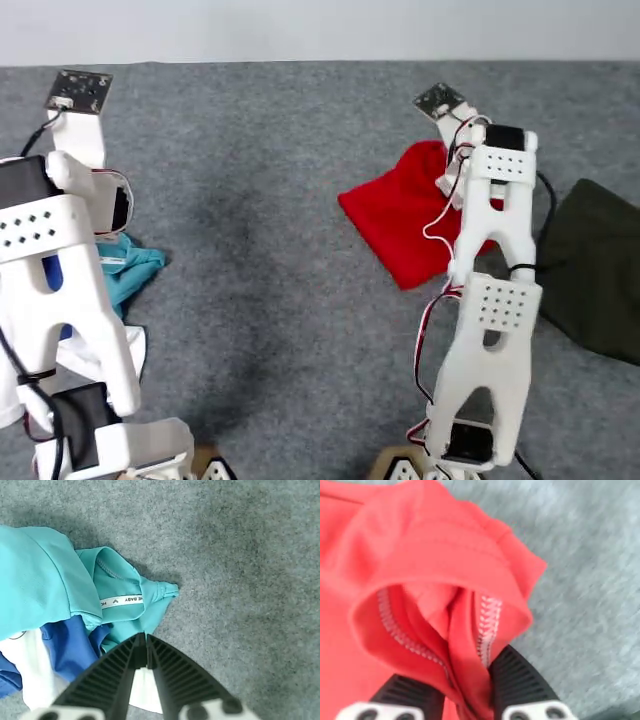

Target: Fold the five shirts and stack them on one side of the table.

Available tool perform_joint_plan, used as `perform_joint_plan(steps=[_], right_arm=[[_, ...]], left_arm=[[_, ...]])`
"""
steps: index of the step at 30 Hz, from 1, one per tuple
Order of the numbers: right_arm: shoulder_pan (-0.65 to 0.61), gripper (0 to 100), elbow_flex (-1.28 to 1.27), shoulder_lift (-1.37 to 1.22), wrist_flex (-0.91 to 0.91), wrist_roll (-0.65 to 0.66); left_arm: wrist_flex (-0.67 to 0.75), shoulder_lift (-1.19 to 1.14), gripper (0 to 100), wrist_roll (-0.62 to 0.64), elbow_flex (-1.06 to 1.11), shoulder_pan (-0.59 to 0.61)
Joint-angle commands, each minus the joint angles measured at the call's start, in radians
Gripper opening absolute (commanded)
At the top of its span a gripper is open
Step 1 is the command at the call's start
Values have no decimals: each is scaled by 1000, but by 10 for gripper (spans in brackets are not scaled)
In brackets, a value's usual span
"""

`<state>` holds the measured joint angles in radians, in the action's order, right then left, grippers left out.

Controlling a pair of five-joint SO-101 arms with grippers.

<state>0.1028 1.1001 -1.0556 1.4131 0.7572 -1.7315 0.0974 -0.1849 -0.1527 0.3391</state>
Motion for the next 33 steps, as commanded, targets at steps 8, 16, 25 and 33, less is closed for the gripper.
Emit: perform_joint_plan(steps=[8,16,25,33], right_arm=[[-42,296,522,-84,288,-589],[-96,296,580,-79,383,-1099],[-97,298,439,74,389,-1329],[-108,350,-64,352,381,-1508]], left_arm=[[8,32,6,-11,-2,6],[8,32,6,-64,-2,6],[8,32,6,-64,-2,6],[14,32,6,-66,-2,6]])
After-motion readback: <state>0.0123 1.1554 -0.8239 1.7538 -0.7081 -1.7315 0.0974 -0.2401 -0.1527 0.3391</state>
